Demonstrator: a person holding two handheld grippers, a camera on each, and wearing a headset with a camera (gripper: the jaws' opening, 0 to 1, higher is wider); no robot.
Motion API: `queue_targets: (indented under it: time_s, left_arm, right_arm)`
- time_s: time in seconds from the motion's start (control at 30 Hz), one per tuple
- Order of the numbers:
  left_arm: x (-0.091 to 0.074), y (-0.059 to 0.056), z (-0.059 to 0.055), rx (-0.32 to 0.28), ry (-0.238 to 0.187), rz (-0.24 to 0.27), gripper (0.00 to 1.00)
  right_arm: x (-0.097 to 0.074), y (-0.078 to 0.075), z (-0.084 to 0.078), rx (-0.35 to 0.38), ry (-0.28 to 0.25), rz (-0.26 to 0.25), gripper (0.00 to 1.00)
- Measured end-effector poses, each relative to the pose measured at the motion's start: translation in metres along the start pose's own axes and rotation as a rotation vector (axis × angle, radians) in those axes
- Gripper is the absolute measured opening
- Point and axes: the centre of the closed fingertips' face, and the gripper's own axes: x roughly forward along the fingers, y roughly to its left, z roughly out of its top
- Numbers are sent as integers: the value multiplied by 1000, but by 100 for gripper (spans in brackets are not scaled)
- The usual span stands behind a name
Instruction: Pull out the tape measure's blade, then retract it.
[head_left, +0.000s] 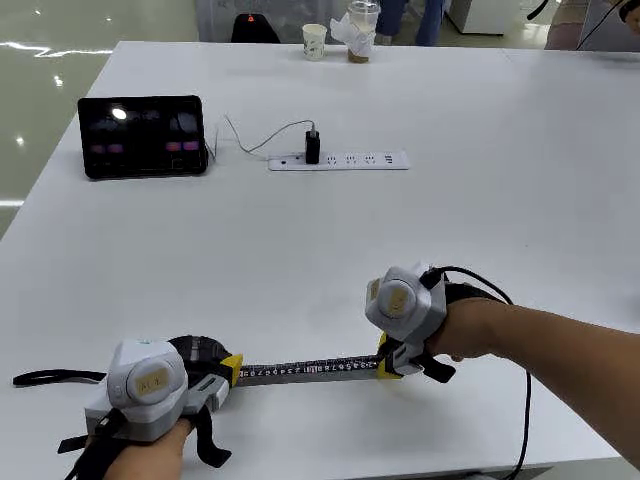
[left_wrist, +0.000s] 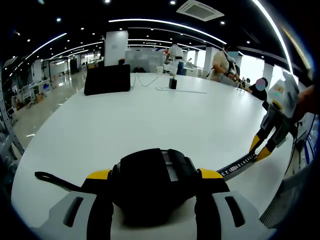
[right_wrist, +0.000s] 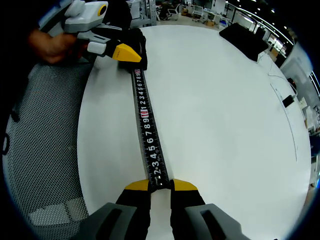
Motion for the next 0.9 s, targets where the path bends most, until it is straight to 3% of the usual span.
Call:
queue_targets:
  time_s: [0.17, 0.9]
  left_arm:
    - [0, 0, 0, 1, -1, -1, 61]
    - [1, 1, -1, 2, -1, -3, 61]
  right_arm:
    - [2, 1, 1, -51, 32, -12, 11]
    - [5, 2, 12, -27, 23, -9, 11]
